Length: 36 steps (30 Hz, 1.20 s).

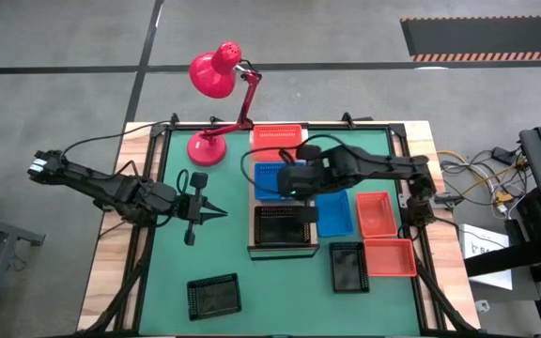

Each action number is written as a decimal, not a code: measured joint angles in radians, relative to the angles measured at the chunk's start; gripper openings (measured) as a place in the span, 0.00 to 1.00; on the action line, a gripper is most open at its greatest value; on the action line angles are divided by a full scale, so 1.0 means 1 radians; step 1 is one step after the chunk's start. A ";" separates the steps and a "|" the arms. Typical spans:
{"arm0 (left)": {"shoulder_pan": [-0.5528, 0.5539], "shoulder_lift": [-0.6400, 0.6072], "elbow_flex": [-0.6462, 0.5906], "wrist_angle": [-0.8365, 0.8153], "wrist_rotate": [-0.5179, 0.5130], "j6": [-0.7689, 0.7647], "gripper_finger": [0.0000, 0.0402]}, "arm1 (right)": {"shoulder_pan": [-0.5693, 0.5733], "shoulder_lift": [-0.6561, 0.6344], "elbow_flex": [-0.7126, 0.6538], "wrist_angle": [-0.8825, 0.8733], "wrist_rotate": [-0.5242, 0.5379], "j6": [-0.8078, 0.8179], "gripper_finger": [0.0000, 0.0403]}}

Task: Stack baskets on shelf by color
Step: Stack the left black bin on top of the black bin on the shelf

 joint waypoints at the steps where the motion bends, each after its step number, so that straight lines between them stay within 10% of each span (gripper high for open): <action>1: 0.000 0.000 0.000 0.000 0.000 0.000 0.00 | 0.000 -0.015 -0.009 0.003 -0.005 0.000 0.07; 16: 0.000 0.023 0.000 0.026 0.000 -0.001 0.00 | 0.001 -0.246 -0.465 0.234 -0.027 0.014 0.02; 29: 0.000 0.110 -0.001 0.203 0.000 -0.022 0.00 | 0.084 -0.598 -1.010 0.955 -0.026 -0.212 0.02; 36: -0.027 0.204 -0.005 0.232 0.004 -0.362 0.00 | 0.134 -0.736 -1.281 1.352 -0.028 -0.393 0.02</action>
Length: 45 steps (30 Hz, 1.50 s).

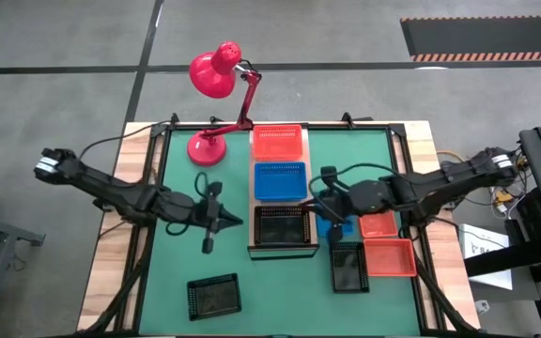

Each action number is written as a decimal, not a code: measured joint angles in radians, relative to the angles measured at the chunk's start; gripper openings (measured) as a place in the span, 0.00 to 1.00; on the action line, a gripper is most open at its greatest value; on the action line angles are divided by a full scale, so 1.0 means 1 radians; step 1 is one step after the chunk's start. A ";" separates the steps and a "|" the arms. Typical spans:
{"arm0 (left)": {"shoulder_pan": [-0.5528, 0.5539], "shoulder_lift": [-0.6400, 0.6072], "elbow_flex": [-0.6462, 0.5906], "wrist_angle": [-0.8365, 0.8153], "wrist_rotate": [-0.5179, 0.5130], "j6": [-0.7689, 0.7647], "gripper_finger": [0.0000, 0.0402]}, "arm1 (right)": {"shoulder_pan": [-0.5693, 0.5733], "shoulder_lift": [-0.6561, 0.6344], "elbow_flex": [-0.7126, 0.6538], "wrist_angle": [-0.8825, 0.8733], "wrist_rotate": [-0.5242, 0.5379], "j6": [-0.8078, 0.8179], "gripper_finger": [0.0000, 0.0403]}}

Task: Stack baskets on shelf by color
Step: Stack the left black bin on top of the black bin on the shelf

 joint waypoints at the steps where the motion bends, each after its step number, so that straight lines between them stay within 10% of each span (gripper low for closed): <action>1: -0.013 0.016 0.000 0.001 0.002 -0.044 0.00 | 0.002 -0.015 -0.031 0.041 0.001 -0.015 0.02; 7: -0.115 0.074 0.002 -0.051 0.005 -0.342 0.00 | 0.002 -0.093 -0.150 0.097 -0.001 -0.022 0.02; 16: -0.258 0.179 0.094 -0.561 0.120 -1.090 0.00 | 0.001 -0.133 -0.169 0.106 -0.006 -0.089 0.02; 24: -0.318 0.342 0.255 -0.577 0.400 -1.107 0.00 | 0.001 -0.113 -0.170 0.104 -0.005 -0.093 0.02; 36: -0.385 0.499 0.416 -0.818 0.370 -1.075 0.02 | 0.001 -0.096 -0.170 0.106 -0.005 -0.118 0.02; 45: -0.425 0.496 0.408 -0.820 0.383 -1.071 0.27 | 0.001 -0.095 -0.170 0.104 -0.006 -0.100 0.02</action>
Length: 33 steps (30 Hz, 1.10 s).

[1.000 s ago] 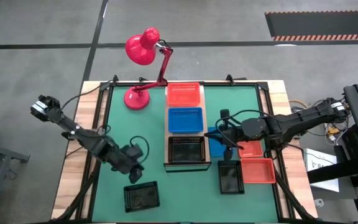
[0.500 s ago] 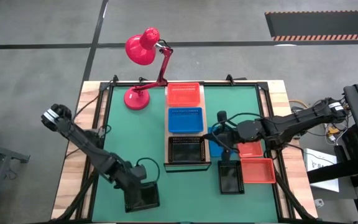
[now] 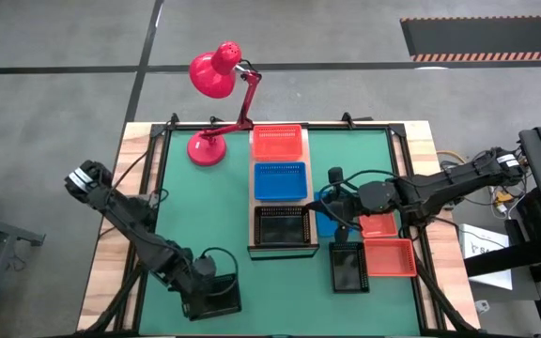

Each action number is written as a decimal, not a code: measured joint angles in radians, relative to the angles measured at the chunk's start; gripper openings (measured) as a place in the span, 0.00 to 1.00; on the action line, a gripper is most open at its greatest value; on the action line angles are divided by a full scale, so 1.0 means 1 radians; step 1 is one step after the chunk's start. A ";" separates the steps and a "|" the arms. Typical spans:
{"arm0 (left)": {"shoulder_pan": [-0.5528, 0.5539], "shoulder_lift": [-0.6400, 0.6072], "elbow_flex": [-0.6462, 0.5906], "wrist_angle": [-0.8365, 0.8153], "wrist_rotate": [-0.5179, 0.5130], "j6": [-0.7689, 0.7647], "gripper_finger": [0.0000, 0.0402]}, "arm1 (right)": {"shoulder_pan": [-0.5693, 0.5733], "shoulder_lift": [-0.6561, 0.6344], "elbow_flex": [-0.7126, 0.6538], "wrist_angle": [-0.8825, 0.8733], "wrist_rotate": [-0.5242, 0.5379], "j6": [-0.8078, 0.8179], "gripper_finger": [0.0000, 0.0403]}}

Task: Stack baskets on shelf by color
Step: Stack the left black bin on top of the black bin on the shelf

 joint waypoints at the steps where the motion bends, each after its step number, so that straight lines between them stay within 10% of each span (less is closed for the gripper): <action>1: -0.006 0.000 -0.004 0.003 0.000 0.001 0.31 | 0.000 0.000 0.000 -0.002 0.000 0.001 0.02; 24: -0.023 0.072 -0.095 0.034 -0.180 0.270 0.43 | 0.000 0.000 0.000 -0.006 0.000 0.010 0.02; 33: 0.014 0.081 -0.095 -0.065 -0.182 0.270 0.08 | 0.000 0.000 0.000 -0.006 0.000 0.011 0.02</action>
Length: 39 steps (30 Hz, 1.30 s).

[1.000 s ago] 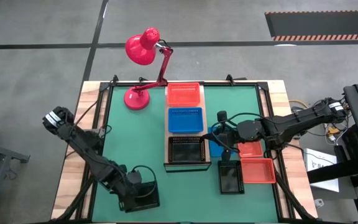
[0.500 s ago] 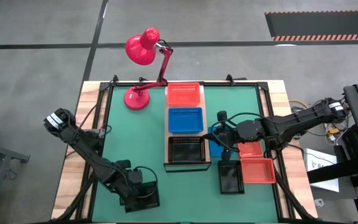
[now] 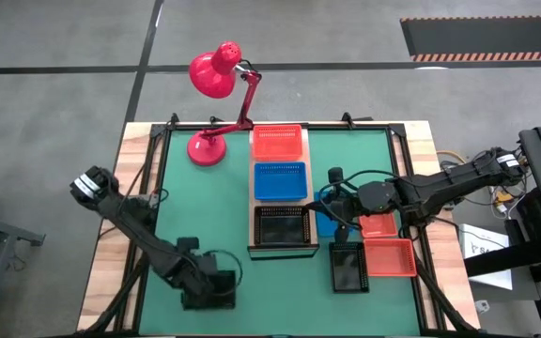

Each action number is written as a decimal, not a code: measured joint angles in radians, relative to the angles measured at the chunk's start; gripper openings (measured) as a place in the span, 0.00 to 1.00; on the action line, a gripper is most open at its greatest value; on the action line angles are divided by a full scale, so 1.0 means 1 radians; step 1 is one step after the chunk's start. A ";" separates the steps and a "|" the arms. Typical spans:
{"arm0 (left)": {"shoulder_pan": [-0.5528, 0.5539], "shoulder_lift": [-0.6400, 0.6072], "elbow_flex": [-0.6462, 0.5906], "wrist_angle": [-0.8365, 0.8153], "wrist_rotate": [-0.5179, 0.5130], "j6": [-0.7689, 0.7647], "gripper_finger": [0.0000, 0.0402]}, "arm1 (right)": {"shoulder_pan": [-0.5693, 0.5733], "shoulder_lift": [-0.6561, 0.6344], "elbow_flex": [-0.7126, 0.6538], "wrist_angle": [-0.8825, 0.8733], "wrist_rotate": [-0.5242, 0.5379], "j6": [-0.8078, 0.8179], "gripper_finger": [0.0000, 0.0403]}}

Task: Stack baskets on shelf by color
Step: Stack the left black bin on top of the black bin on the shelf

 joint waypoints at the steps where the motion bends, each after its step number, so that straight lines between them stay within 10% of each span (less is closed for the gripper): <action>1: 0.013 -0.005 0.000 -0.038 -0.002 -0.039 0.04 | 0.000 0.001 0.000 0.000 0.000 0.005 0.02; 12: 0.054 -0.023 -0.002 -0.170 -0.133 -0.126 0.05 | 0.001 0.006 0.000 0.010 0.000 0.094 0.05; 27: 0.053 -0.059 -0.028 -0.189 -0.177 -0.097 0.06 | 0.047 0.038 0.003 0.196 0.000 0.113 0.35; 39: 0.052 -0.243 -0.070 -0.179 -0.306 0.039 0.30 | 0.104 0.201 0.208 0.076 0.008 0.127 0.41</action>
